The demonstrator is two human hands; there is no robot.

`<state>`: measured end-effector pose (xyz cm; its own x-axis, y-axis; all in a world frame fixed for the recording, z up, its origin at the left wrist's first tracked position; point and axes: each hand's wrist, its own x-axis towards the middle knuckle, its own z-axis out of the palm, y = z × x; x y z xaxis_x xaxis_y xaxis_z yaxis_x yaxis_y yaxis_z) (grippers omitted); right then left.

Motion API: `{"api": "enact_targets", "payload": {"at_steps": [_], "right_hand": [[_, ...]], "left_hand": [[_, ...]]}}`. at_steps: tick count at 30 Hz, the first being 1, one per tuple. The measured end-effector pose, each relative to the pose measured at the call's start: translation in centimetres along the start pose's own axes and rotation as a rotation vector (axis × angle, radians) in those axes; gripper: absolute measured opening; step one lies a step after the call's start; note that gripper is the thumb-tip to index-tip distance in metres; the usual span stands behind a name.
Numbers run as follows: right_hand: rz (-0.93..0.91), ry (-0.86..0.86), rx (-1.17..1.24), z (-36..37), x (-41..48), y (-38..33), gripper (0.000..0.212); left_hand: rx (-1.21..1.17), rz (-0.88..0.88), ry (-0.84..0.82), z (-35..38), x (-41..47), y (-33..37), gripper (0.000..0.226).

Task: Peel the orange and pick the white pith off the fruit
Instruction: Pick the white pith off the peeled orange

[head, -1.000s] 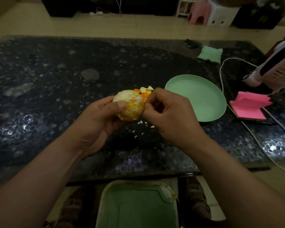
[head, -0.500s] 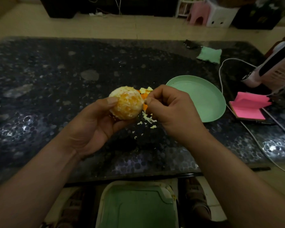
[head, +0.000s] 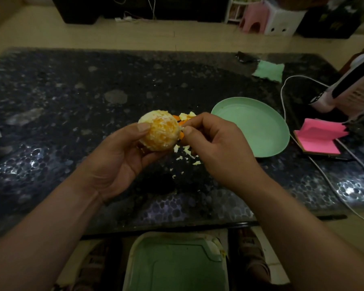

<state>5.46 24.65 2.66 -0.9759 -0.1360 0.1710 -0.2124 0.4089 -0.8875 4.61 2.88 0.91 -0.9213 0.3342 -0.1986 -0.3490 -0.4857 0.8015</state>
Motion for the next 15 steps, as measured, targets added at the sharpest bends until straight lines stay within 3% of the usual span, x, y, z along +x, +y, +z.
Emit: {"api": "enact_targets", "payload": {"at_steps": [3, 13, 15], "right_hand": [[-0.022, 0.012, -0.031, 0.02, -0.12, -0.19, 0.011], [-0.082, 0.049, -0.188, 0.14, 0.03, 0.35, 0.012], [-0.105, 0.07, -0.203, 0.37, 0.04, 0.4, 0.014]], "left_hand": [[0.022, -0.001, 0.049, -0.2, 0.13, -0.17, 0.059], [0.12, 0.015, 0.064, 0.21, 0.12, -0.4, 0.057], [0.115, 0.018, 0.051, 0.31, 0.03, -0.37, 0.065]]}}
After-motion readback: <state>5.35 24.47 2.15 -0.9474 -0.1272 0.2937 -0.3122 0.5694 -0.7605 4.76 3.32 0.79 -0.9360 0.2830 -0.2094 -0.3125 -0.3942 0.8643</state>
